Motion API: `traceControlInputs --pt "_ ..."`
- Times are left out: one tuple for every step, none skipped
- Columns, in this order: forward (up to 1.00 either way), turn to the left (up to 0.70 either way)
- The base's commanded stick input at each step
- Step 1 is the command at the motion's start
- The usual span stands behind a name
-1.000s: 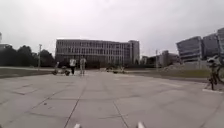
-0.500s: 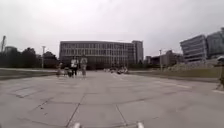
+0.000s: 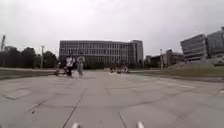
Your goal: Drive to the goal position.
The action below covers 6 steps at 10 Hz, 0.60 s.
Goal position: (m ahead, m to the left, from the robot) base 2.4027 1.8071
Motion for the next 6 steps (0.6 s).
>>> traceControlInputs --pt "0.5 0.0" --pt "0.5 0.09" --pt "0.5 0.18" --pt "0.5 0.25" --pt "0.5 0.25" --pt "0.5 0.23"
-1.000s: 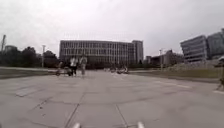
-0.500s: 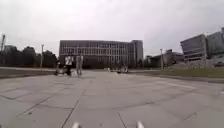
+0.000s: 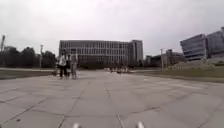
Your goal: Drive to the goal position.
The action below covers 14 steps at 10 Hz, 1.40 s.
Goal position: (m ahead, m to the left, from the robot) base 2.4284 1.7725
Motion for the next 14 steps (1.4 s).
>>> traceControlInputs --pt "0.5 0.09" --pt "0.5 0.0" --pt "0.5 0.0" --pt "0.5 0.0" --pt "0.5 0.0" --pt "0.5 0.0" --pt "0.5 0.0" --pt "0.5 0.0" --pt "0.5 0.0" --pt "0.5 0.0" --pt "0.5 0.0" --pt "0.5 0.0" --pt "0.5 0.0" --pt "0.5 0.05"
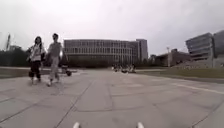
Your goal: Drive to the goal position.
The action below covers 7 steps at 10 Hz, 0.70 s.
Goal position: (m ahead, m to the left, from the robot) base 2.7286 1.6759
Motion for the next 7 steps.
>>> traceControlInputs --pt "0.5 0.17" --pt "0.5 0.24" --pt "0.5 0.25" --pt "0.5 0.25" --pt "0.5 0.25" --pt "0.5 0.25" --pt "0.5 0.25"
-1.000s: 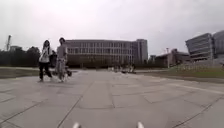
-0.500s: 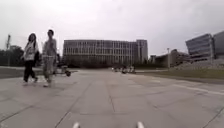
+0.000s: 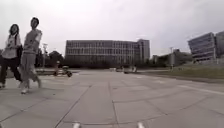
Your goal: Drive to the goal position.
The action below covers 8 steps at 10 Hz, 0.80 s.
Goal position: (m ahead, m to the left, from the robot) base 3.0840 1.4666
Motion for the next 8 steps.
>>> traceControlInputs --pt "0.5 0.25" --pt "0.5 0.25" --pt "0.5 0.18" --pt "0.5 0.08" --pt "0.5 0.01" --pt "0.5 0.0" --pt "0.5 0.0" --pt "0.5 0.0"
